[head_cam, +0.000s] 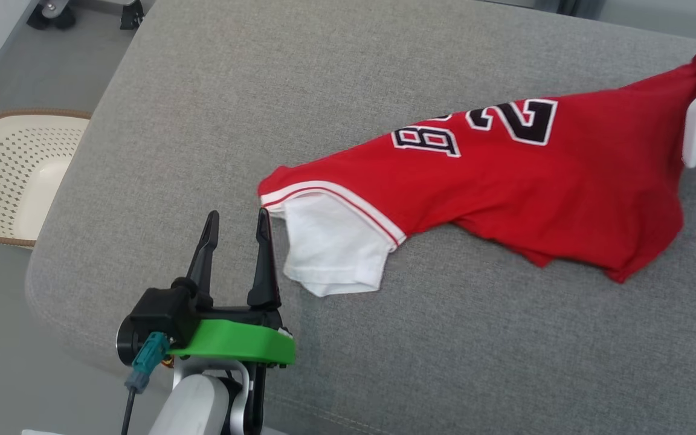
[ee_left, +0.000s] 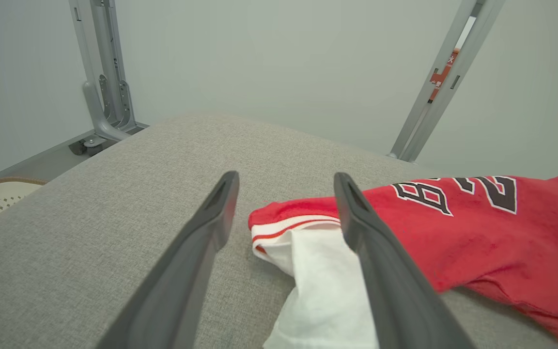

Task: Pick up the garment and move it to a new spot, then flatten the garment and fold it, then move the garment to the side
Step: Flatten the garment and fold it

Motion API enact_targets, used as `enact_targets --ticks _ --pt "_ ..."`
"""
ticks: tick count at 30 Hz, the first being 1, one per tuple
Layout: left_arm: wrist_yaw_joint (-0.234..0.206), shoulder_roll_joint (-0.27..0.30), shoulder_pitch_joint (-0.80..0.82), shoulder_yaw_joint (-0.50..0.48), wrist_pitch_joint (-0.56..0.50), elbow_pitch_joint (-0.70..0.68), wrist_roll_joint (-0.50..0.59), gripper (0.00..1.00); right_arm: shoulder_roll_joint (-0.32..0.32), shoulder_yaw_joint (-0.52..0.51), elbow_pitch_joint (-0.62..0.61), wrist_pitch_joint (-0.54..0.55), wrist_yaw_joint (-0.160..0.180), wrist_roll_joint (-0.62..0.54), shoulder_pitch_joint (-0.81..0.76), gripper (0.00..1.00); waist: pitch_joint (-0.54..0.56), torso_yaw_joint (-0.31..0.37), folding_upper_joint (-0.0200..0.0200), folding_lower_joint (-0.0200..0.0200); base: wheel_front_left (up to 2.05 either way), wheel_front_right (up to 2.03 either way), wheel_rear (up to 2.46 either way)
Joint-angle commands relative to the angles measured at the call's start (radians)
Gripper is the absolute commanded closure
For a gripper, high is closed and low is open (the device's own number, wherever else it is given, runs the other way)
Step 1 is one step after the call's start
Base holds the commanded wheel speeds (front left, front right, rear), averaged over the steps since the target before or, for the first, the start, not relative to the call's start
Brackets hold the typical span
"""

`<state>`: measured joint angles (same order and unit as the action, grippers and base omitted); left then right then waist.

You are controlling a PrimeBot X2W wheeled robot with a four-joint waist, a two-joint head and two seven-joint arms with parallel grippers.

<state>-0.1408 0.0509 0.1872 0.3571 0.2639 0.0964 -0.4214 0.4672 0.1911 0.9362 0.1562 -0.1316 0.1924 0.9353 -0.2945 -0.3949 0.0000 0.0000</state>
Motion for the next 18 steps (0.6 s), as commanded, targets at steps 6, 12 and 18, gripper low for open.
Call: enact_targets --ticks 6,12,18 --pt "-0.011 0.0 0.014 0.008 0.0 -0.013 -0.014 0.0 0.037 -0.105 0.055 -0.081 0.002 -0.114 0.085 0.0 -0.05 -0.011 0.0 0.0 0.0 0.0 0.0" --pt "-0.012 0.0 0.022 -0.007 0.0 -0.007 0.001 0.0 -0.042 -0.157 0.073 -0.189 0.002 -0.178 0.094 0.0 -0.05 0.033 0.0 0.0 0.0 0.0 0.0" --pt "-0.004 0.0 0.017 -0.018 0.0 0.005 0.018 0.0 -0.102 -0.134 0.029 -0.275 0.001 -0.117 0.034 0.0 -0.011 0.105 0.0 0.0 0.0 0.0 0.0"
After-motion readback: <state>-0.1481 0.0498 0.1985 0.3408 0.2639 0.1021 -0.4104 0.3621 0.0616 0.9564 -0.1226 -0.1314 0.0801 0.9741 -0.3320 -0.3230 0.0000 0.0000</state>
